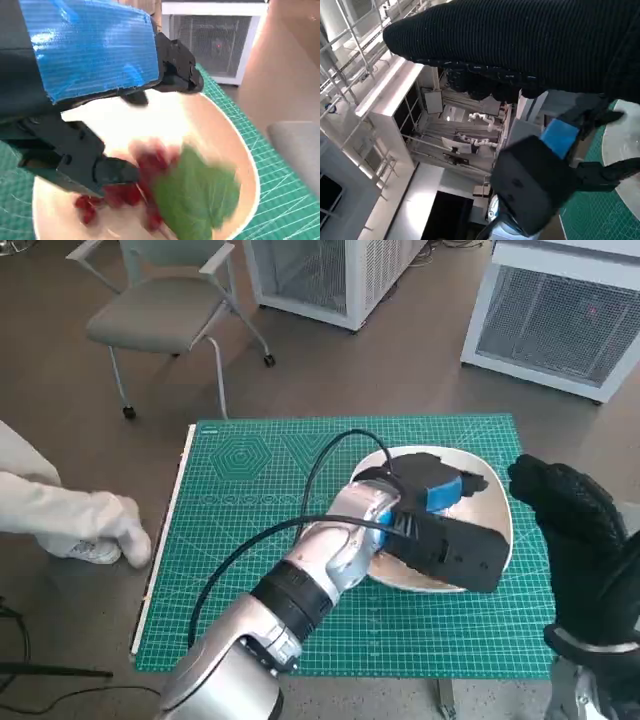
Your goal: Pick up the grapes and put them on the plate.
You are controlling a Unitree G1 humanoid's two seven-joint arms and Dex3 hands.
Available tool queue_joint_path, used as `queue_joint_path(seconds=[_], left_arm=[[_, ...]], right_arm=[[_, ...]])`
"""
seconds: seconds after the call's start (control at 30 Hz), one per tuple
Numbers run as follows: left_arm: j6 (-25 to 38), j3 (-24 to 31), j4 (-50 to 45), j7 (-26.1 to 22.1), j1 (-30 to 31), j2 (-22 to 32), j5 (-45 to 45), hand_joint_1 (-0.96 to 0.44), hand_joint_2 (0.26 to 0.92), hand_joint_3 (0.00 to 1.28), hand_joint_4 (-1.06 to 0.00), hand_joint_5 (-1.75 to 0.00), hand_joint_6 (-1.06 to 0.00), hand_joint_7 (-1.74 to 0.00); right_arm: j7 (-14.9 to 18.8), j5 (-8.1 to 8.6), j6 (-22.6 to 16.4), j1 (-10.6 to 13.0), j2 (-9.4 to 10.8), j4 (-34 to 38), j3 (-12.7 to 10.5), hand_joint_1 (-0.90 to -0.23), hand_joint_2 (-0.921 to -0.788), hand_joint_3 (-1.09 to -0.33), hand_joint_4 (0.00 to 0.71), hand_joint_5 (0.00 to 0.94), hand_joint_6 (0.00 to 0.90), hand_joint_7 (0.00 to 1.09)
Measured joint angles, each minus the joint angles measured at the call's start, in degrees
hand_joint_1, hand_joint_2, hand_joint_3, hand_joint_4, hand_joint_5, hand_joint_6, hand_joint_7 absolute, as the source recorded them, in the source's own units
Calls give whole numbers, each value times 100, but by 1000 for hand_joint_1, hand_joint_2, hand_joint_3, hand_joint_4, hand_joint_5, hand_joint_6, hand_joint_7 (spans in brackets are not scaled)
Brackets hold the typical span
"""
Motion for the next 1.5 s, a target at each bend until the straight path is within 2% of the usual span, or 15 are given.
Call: queue_joint_path(seconds=[0.2, 0.47, 0.8, 0.93, 1.07, 1.23, 1.5], left_arm=[[-262, -6, 2, 183, 2, 95, 3, -625, 911, 54, -5, -1, -127, 0], [-786, 153, -117, 510, 144, 344, -128, -718, 921, 167, 1, 1, -84, -2], [-1277, 672, -1018, 689, 898, 958, -525, -723, 921, 272, 1, 1, -118, -18], [-1621, 1116, -1422, 624, 1319, 1209, -1067, -709, 921, 307, 1, 1, -122, -19], [-2150, 1691, -1621, 274, 1773, 1436, -1946, -696, 921, 315, 1, 1, -88, -5], [-2629, 2365, -1528, -436, 2222, 1543, -3109, -691, 921, 307, 1, 1, -84, -8], [-2680, 3505, -1354, -1705, 2757, 1394, -5012, -616, 921, 232, 0, 1, -136, -25]], right_arm=[[1, 0, -9, -6, 1, 71, 17, -494, -921, -588, 336, 398, 180, 893], [1, 0, -9, -46, 2, 134, 73, -500, -921, -585, 342, 405, 180, 894], [5, 40, 40, -139, -1, 152, 96, -507, -921, -563, 342, 408, 186, 888], [26, 47, 97, -181, -3, 150, 117, -508, -921, -559, 342, 407, 188, 885], [36, 47, 124, -193, -10, 143, 124, -509, -921, -557, 342, 406, 190, 883], [51, 47, 132, -202, -30, 141, 126, -510, -921, -555, 343, 405, 193, 880], [62, 45, 135, -277, -44, 152, 148, -512, -921, -555, 342, 403, 195, 875]])
